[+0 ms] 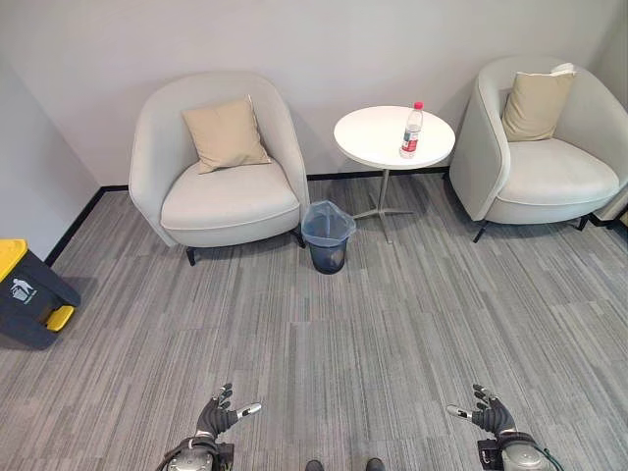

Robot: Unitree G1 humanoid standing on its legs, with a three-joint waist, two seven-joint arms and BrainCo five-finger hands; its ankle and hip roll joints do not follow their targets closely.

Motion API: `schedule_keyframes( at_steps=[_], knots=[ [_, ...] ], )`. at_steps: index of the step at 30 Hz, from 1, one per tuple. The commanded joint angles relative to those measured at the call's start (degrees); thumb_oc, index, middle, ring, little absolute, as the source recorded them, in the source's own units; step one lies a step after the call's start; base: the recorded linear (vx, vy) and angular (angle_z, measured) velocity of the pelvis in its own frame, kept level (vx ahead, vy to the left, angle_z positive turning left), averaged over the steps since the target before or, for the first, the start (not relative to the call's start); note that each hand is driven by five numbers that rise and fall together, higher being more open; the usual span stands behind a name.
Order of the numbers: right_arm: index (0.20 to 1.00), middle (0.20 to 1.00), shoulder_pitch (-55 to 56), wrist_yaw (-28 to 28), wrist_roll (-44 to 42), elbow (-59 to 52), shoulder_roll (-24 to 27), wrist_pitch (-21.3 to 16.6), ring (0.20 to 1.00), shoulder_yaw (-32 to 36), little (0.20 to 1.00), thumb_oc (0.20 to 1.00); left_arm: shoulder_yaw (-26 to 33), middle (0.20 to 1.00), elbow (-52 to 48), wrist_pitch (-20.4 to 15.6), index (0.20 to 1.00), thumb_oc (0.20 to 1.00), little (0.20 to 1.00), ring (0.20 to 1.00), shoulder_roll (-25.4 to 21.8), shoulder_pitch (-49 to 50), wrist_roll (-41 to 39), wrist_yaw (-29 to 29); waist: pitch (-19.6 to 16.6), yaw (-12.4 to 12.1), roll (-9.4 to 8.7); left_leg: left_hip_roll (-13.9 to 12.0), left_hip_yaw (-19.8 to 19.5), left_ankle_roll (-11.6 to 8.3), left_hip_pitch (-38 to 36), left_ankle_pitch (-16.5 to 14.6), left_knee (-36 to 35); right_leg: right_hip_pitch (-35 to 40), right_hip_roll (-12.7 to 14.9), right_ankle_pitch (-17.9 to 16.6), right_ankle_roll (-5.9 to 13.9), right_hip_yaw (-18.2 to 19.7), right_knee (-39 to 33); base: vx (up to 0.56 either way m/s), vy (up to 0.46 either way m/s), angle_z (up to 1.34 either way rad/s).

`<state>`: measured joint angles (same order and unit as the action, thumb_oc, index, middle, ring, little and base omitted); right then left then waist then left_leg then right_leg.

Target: Gather garbage on tea table into small bin, then transfer packed bag to large trash can.

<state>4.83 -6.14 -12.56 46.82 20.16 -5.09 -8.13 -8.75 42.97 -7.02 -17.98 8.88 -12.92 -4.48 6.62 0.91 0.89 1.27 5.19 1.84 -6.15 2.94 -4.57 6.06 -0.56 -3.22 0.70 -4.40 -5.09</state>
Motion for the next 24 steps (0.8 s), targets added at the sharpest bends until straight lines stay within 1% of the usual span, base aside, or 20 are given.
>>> schedule_keyframes(
  at_steps=[1, 8, 9, 13, 17, 19, 21, 22, 23, 24],
  knots=[
    [1.000, 1.000, -2.89, -0.47, -2.68, 0.89, -0.16, -2.09, 1.000, 0.58, 1.000, 1.000, 2.27, 1.000, -0.11, -2.09, 1.000, 1.000, 1.000, 1.000, -0.84, -2.26, -3.14, -0.18, -0.13, -0.81, -2.51, -0.89, -1.98, -3.03, -1.64, -8.16, 1.81, 1.73, 5.12, 5.19, 6.17, -0.06, 0.09, 0.01, 0.039, 0.00],
    [1.000, 1.000, -3.44, -0.85, -4.18, 1.28, -0.62, -1.79, 1.000, 1.42, 1.000, 1.000, 2.30, 1.000, 0.20, -2.05, 1.000, 1.000, 1.000, 1.000, -1.20, -3.06, -3.65, -0.51, 0.68, -1.23, -2.77, 0.17, -2.30, -2.18, 1.42, -9.46, 5.14, 0.03, 6.24, 4.73, 6.79, 0.08, 1.07, 0.00, 0.059, -0.01],
    [1.000, 1.000, -3.78, -1.10, -4.40, 1.27, -0.75, -1.63, 1.000, 1.44, 1.000, 1.000, 2.13, 1.000, -0.22, -2.24, 1.000, 1.000, 1.000, 1.000, -1.16, -3.37, -4.27, -0.75, 1.43, -1.58, -2.82, 1.09, -3.33, -1.85, 3.53, -9.99, 7.52, -1.74, 6.67, 4.69, 7.00, 0.80, 2.48, -0.04, 0.049, -0.05],
    [1.000, 1.000, -4.33, -1.28, -4.37, 1.26, -0.61, -1.36, 1.000, 1.50, 1.000, 1.000, 1.72, 1.000, -0.68, -2.20, 1.000, 1.000, 1.000, 1.000, -1.24, -3.70, -4.13, -0.71, 1.99, -1.81, -2.78, 2.04, -4.18, -1.37, 5.14, -10.64, 9.20, -3.73, 7.27, 4.72, 7.38, 1.37, 4.39, -0.02, 0.065, -0.08],
    [1.000, 1.000, -5.10, -1.32, -4.67, 1.04, -0.60, -1.33, 1.000, 1.53, 1.000, 1.000, 1.57, 1.000, -1.07, -2.23, 1.000, 1.000, 1.000, 1.000, -1.77, -3.96, -3.72, -0.56, 2.58, -1.71, -2.66, 2.52, -3.70, -0.68, 5.97, -11.47, 10.30, -6.33, 7.47, 5.31, 7.91, 2.07, 8.20, 0.01, 0.075, -0.03],
    [1.000, 1.000, -5.28, -1.29, -4.57, 0.59, -0.60, -1.35, 1.000, 1.32, 1.000, 1.000, 1.63, 1.000, -1.45, -2.21, 1.000, 1.000, 1.000, 1.000, -2.17, -3.94, -3.42, -0.61, 3.11, -1.69, -2.50, 2.30, -3.15, -0.31, 5.87, -11.99, 10.76, -8.40, 7.20, 5.63, 8.27, 2.10, 11.93, 0.02, 0.051, -0.18],
    [1.000, 1.000, -5.74, -1.24, -4.38, -0.13, -0.39, -1.38, 1.000, 0.83, 1.000, 1.000, 1.99, 1.000, -1.72, -2.33, 1.000, 1.000, 1.000, 1.000, -2.35, -3.93, -3.70, -0.93, 3.95, -1.85, -2.33, 1.97, -2.33, 0.01, 5.56, -12.89, 11.61, -10.91, 7.30, 5.71, 8.68, 1.01, 15.90, 0.05, 0.022, -0.39],
    [1.000, 1.000, -6.20, -1.17, -3.24, -1.23, -0.34, -1.27, 1.000, -0.13, 1.000, 1.000, 2.23, 1.000, -1.41, -2.45, 1.000, 1.000, 1.000, 1.000, -2.19, -4.03, -3.79, -1.28, 5.04, -1.97, -2.49, 1.66, -0.65, 0.06, 4.15, -14.10, 11.75, -13.35, 8.50, 4.47, 9.06, -2.11, 16.99, 0.08, -0.008, -0.56],
    [1.000, 1.000, -6.21, -1.18, -3.24, -1.23, -0.33, -1.27, 1.000, -0.13, 1.000, 1.000, 2.23, 1.000, -1.39, -2.46, 1.000, 1.000, 1.000, 1.000, -2.18, -4.05, -3.79, -1.28, 5.09, -1.99, -2.47, 1.64, -0.64, 0.05, 4.10, -14.12, 11.75, -13.30, 8.48, 4.47, 9.06, -2.11, 16.99, 0.11, -0.049, -0.68],
    [1.000, 1.000, -6.79, -1.30, -2.97, -1.22, -0.28, -1.31, 1.000, -0.48, 1.000, 1.000, 2.15, 1.000, -1.21, -2.58, 1.000, 1.000, 1.000, 1.000, -2.18, -4.34, -3.81, -1.49, 5.38, -1.88, -2.64, 1.39, 0.04, -0.03, 3.25, -14.34, 11.17, -14.16, 8.69, 3.55, 8.89, -3.33, 15.98, 0.05, -0.057, -0.58]
  ],
)
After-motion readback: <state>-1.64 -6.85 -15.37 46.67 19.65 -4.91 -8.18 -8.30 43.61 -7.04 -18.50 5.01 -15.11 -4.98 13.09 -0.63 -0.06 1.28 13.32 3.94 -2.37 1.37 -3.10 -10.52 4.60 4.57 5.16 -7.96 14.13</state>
